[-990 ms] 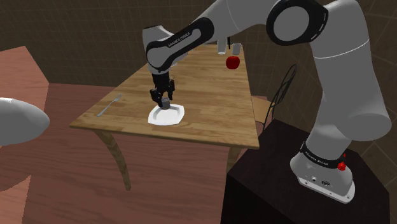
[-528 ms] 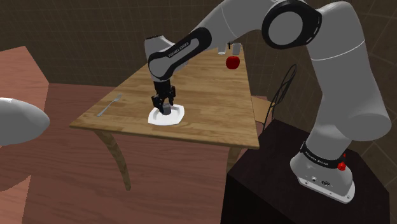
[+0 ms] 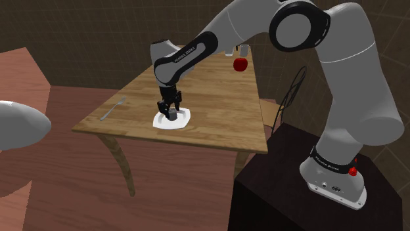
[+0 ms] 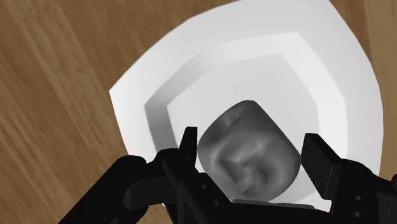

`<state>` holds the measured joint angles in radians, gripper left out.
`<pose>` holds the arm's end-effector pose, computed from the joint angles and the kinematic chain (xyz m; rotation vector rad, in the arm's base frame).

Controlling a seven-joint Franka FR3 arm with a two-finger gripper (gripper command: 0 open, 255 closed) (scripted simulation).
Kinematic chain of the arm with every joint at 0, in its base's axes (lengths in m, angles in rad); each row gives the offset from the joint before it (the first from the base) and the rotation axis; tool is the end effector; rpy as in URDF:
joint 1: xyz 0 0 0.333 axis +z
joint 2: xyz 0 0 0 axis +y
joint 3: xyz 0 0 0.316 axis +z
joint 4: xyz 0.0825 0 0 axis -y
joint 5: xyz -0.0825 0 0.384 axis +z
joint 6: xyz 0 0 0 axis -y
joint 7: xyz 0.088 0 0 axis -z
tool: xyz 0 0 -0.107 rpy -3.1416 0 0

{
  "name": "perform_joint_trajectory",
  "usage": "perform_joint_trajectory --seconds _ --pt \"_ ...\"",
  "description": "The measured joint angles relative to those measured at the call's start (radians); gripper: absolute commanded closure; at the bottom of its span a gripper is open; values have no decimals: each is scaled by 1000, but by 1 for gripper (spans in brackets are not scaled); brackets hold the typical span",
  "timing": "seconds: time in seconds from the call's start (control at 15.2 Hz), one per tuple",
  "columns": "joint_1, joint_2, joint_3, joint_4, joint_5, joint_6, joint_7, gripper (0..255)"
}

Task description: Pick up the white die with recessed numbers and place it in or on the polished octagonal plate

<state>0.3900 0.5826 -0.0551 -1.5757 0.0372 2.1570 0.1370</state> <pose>0.6550 0.2352 0.3007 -3.1274 -0.2923 0.0007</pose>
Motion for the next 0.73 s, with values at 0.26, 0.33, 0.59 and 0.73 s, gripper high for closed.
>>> perform_joint_trajectory --seconds 0.26,0.33,0.59,0.73 --pt "0 0 0 0 0 0 0 0" --pt "0 0 0 0 0 0 0 0" --pt "-1 -5 -1 33 -1 -37 -1 0" --pt "4 -35 -1 40 -3 -74 6 0"
